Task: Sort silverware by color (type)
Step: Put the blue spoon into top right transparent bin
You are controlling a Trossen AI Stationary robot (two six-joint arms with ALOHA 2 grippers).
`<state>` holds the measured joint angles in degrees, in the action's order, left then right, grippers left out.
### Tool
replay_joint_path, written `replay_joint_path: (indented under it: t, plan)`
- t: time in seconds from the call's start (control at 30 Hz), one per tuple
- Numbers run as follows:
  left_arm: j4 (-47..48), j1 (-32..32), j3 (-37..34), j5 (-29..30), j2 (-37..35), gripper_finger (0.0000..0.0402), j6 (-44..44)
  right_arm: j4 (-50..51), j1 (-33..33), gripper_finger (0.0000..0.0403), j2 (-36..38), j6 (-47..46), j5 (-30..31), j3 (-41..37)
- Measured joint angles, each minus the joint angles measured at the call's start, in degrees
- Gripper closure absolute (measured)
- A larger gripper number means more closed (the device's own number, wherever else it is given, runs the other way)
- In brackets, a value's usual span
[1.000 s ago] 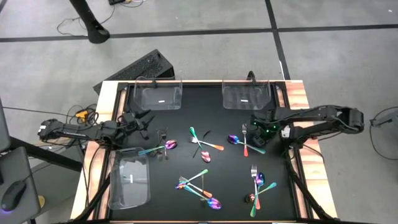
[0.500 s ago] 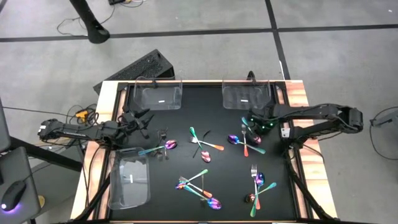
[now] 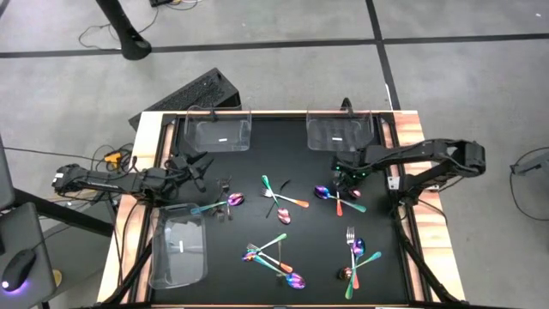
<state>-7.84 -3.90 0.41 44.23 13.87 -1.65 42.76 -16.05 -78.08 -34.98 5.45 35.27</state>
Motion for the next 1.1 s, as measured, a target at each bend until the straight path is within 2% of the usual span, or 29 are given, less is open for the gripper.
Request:
replay_joint_path:
  t: [0.1, 0.17, 0.27, 0.4, 0.47, 0.57, 0.7, 0.97, 1.1]
  plan:
    - [0.0, 0.0, 0.0, 0.1, 0.0, 0.0251, -0.1, -0.8, -0.1, 0.0196, -2.1, 1.2, 0.0, 0.2]
    - [0.0, 0.0, 0.0, 0.2, 0.0, 0.0251, -0.1, -0.7, -0.1, 0.0215, -3.4, 2.5, 0.2, 0.4]
    - [0.1, 0.0, 0.0, 0.4, 0.0, 0.0251, -0.1, -0.9, -0.1, 0.0267, -4.6, 3.4, 0.7, 0.5]
    - [0.5, 0.0, 0.0, 1.4, 0.0, 0.0251, -0.6, -1.1, -0.1, 0.0365, -4.4, 3.5, 1.1, 0.4]
    - [0.5, 0.0, 0.0, 1.6, 0.0, 0.0251, -1.0, -1.2, -0.1, 0.0388, -3.3, 3.8, 0.8, 0.2]
    - [0.8, 0.0, 0.0, 1.6, 0.0, 0.0251, -1.1, -1.2, -0.1, 0.0382, -0.8, 4.0, -0.7, 0.0]
    - [0.9, 0.0, 0.0, 1.1, 0.0, 0.0251, -1.5, 4.0, -0.2, 0.0387, 2.8, 4.7, -0.7, 2.3]
    - [0.9, 0.0, 0.0, 1.3, 0.0, 0.0251, -2.1, 4.5, 0.7, 0.0392, 6.7, 21.6, 12.8, 12.1]
    - [0.7, 0.0, 0.0, 1.3, 0.0, 0.0251, -2.1, 3.2, 0.4, 0.0392, 6.0, 36.5, 20.9, 17.4]
